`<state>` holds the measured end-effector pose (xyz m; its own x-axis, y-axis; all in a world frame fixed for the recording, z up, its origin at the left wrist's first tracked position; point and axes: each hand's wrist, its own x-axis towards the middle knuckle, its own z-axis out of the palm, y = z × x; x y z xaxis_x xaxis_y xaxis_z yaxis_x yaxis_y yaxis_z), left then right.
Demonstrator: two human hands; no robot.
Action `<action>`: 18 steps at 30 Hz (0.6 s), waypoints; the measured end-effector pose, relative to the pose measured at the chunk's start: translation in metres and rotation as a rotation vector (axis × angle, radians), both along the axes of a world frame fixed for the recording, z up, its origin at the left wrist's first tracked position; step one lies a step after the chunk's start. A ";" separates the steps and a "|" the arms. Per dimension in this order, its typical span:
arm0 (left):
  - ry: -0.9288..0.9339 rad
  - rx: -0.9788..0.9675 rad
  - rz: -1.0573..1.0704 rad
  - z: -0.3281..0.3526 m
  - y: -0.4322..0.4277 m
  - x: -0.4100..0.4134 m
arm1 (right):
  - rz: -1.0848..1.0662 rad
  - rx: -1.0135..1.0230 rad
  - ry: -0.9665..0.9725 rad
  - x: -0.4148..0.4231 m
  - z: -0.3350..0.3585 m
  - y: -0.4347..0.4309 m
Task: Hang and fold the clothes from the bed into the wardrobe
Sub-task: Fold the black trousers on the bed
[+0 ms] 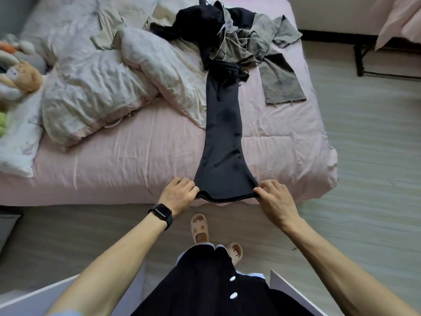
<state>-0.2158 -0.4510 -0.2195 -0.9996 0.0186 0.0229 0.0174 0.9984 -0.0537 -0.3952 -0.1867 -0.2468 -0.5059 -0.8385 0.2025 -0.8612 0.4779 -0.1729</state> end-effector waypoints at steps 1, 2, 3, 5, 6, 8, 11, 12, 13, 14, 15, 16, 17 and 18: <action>0.008 -0.020 -0.015 0.000 0.000 0.005 | 0.012 0.011 0.008 0.004 0.001 0.003; 0.014 -0.035 -0.022 -0.002 0.001 0.010 | 0.009 0.030 0.009 0.009 0.000 0.006; 0.022 -0.054 -0.032 -0.002 0.003 0.014 | 0.004 0.043 0.027 0.012 0.000 0.009; 0.048 -0.077 -0.051 -0.003 0.008 0.022 | 0.008 0.054 0.077 0.019 -0.001 0.013; 0.045 -0.100 -0.056 -0.003 0.012 0.025 | 0.016 0.053 0.089 0.022 -0.001 0.016; 0.015 -0.143 -0.069 -0.004 0.019 0.033 | 0.045 0.069 0.076 0.030 -0.004 0.023; -0.116 -0.104 -0.117 -0.011 0.026 0.044 | 0.165 0.249 -0.062 0.044 -0.005 0.031; -0.211 -0.080 -0.150 -0.011 0.029 0.047 | 0.183 0.374 -0.172 0.048 -0.003 0.032; -0.346 -0.041 -0.183 -0.013 0.033 0.049 | 0.155 0.514 -0.311 0.051 -0.002 0.031; -0.482 -0.004 -0.181 -0.016 0.037 0.050 | 0.110 0.657 -0.449 0.052 0.002 0.030; -0.582 0.018 -0.163 -0.020 0.040 0.050 | 0.085 0.744 -0.520 0.050 0.005 0.027; -0.612 0.028 -0.153 -0.020 0.042 0.046 | 0.074 0.772 -0.560 0.046 0.009 0.023; -0.602 0.029 -0.145 -0.020 0.041 0.041 | 0.064 0.773 -0.580 0.040 0.015 0.017; -0.576 0.030 -0.123 -0.018 0.039 0.033 | 0.048 0.762 -0.585 0.031 0.021 0.011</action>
